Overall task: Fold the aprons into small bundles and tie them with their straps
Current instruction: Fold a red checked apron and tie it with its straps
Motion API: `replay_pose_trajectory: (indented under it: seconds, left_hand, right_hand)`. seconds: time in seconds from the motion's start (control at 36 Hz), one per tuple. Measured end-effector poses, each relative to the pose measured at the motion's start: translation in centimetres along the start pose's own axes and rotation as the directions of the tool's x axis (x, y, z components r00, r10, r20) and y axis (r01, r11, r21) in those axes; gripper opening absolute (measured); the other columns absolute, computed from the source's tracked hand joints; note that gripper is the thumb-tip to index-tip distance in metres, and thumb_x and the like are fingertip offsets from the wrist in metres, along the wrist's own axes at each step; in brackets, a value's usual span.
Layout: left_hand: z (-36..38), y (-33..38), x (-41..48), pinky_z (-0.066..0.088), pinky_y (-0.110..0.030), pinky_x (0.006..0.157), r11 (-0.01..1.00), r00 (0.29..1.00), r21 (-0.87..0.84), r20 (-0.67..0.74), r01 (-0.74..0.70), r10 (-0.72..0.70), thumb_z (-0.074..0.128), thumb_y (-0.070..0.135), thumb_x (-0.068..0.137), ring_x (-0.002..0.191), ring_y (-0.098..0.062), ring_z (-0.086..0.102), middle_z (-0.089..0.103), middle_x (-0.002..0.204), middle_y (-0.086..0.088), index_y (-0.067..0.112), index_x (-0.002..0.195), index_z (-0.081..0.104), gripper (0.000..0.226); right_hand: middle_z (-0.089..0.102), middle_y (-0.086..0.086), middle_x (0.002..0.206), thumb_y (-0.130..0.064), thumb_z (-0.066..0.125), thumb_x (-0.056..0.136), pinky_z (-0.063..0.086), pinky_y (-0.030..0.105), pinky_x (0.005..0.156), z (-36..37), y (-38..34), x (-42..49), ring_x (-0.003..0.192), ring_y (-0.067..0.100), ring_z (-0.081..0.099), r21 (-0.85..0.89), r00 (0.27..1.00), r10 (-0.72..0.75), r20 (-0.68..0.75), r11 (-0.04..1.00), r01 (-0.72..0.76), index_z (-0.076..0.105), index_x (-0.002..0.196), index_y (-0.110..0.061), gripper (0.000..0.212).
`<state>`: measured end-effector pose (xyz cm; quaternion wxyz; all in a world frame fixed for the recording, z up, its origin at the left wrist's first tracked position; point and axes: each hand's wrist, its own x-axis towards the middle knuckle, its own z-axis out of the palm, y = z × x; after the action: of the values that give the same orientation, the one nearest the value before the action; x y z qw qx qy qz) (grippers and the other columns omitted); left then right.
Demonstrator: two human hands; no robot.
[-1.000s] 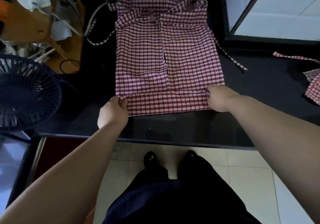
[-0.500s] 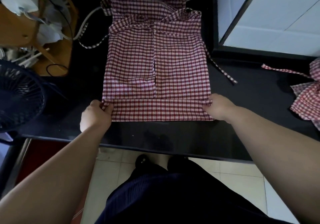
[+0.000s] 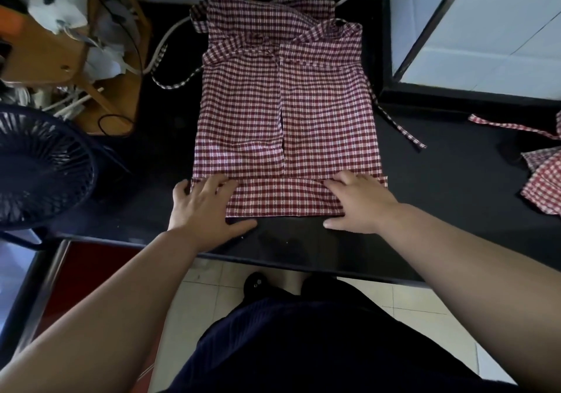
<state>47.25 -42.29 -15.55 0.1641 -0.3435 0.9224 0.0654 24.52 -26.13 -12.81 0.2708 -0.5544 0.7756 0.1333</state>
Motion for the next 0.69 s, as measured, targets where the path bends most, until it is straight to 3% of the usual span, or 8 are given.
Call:
replay_pose_trajectory:
  seconds: [0.11, 0.22, 0.28, 0.36, 0.42, 0.47, 0.56, 0.69]
  left_hand:
    - [-0.9, -0.2, 0.3, 0.007, -0.049, 0.117, 0.998, 0.998, 0.050, 0.054, -0.042, 0.040, 0.051, 0.079, 0.074, 0.137, -0.016, 0.034, 0.029, 0.152, 0.007, 0.031, 0.147, 0.028, 0.090]
    - [-2.1, -0.9, 1.1, 0.021, -0.040, 0.114, 0.997, 0.994, -0.056, 0.090, -0.062, 0.066, 0.066, 0.046, 0.078, 0.131, -0.016, 0.041, 0.040, 0.145, 0.008, 0.031, 0.143, 0.038, 0.072]
    - [-3.2, -1.7, 1.9, 0.036, -0.034, 0.106, 0.977, 0.987, -0.214, 0.156, 0.002, 0.032, 0.063, 0.020, 0.080, 0.126, -0.018, 0.047, 0.049, 0.140, 0.005, 0.034, 0.136, 0.050, 0.059]
    - [-4.7, -2.7, 2.8, 0.042, -0.027, 0.088, 0.932, 0.959, -0.351, 0.282, 0.089, 0.015, 0.059, 0.012, 0.086, 0.111, -0.019, 0.055, 0.060, 0.127, -0.001, 0.024, 0.123, 0.065, 0.039]
    - [-5.0, -3.3, 2.9, 0.040, -0.022, 0.081, 0.847, 0.938, -0.504, 0.346, 0.166, 0.022, 0.064, 0.018, 0.089, 0.098, -0.011, 0.057, 0.065, 0.112, 0.002, 0.020, 0.111, 0.070, 0.023]
    - [-4.8, -3.8, 2.4, 0.040, -0.017, 0.076, 0.678, 0.923, -0.681, 0.385, 0.276, 0.012, 0.070, 0.022, 0.087, 0.093, -0.005, 0.058, 0.066, 0.101, 0.009, 0.025, 0.100, 0.071, 0.013]
    - [-3.7, -4.3, 1.8, 0.040, -0.013, 0.070, 0.463, 0.940, -0.821, 0.326, 0.334, -0.101, 0.072, 0.023, 0.085, 0.089, -0.001, 0.060, 0.067, 0.095, 0.013, 0.030, 0.092, 0.069, 0.010]
    - [-2.5, -3.9, 1.2, 0.040, -0.017, 0.063, 0.360, 0.919, -0.879, 0.184, 0.313, -0.349, 0.069, 0.032, 0.088, 0.078, -0.004, 0.059, 0.066, 0.087, 0.009, 0.026, 0.088, 0.066, 0.007]
  right_hand:
    - [0.033, 0.002, 0.149, -0.046, 0.038, 0.098, 0.024, 0.036, 0.113, 0.4, -0.3, -0.1, 0.134, 0.023, 0.036, 0.053, 0.998, 0.003, -0.061, 0.999, 0.000, 0.031, 0.148, -0.017, 0.057]
    - [0.062, 0.000, 0.104, -0.041, 0.035, 0.100, 0.047, 0.034, 0.081, -0.2, -0.1, 0.1, 0.096, 0.023, 0.060, 0.206, 0.985, 0.050, -0.165, 0.978, -0.015, 0.052, 0.118, -0.017, 0.035]
    - [0.063, 0.001, 0.098, -0.043, 0.034, 0.100, 0.045, 0.032, 0.072, -0.6, 0.2, 0.1, 0.085, 0.020, 0.059, 0.243, 0.992, 0.066, -0.106, 0.969, -0.039, 0.048, 0.119, -0.017, 0.035]
    - [0.062, -0.004, 0.097, -0.046, 0.048, 0.094, 0.047, 0.029, 0.070, -1.4, 0.5, -0.3, 0.081, 0.014, 0.059, 0.288, 0.999, 0.034, 0.039, 0.957, -0.044, 0.042, 0.129, -0.018, 0.045]
    - [0.057, -0.001, 0.122, -0.036, 0.058, 0.089, 0.047, 0.029, 0.085, -1.8, 0.7, -0.2, 0.105, 0.019, 0.057, 0.220, 0.993, 0.035, 0.112, 0.974, -0.059, 0.037, 0.139, -0.017, 0.057]
    - [0.048, 0.004, 0.139, -0.022, 0.056, 0.089, 0.042, 0.032, 0.098, -2.1, 1.0, 0.0, 0.122, 0.024, 0.049, 0.208, 0.987, 0.086, 0.133, 0.972, -0.113, 0.038, 0.142, -0.018, 0.056]
    - [0.050, 0.005, 0.138, -0.024, 0.049, 0.094, 0.039, 0.029, 0.093, -2.4, 2.1, 0.4, 0.121, 0.026, 0.049, 0.308, 0.979, 0.159, 0.129, 0.932, -0.192, 0.047, 0.136, -0.021, 0.042]
    - [0.053, 0.003, 0.134, -0.042, 0.054, 0.093, 0.041, 0.033, 0.098, -1.8, 4.1, 0.4, 0.119, 0.024, 0.051, 0.422, 0.957, 0.284, 0.062, 0.861, -0.284, 0.051, 0.132, -0.019, 0.045]
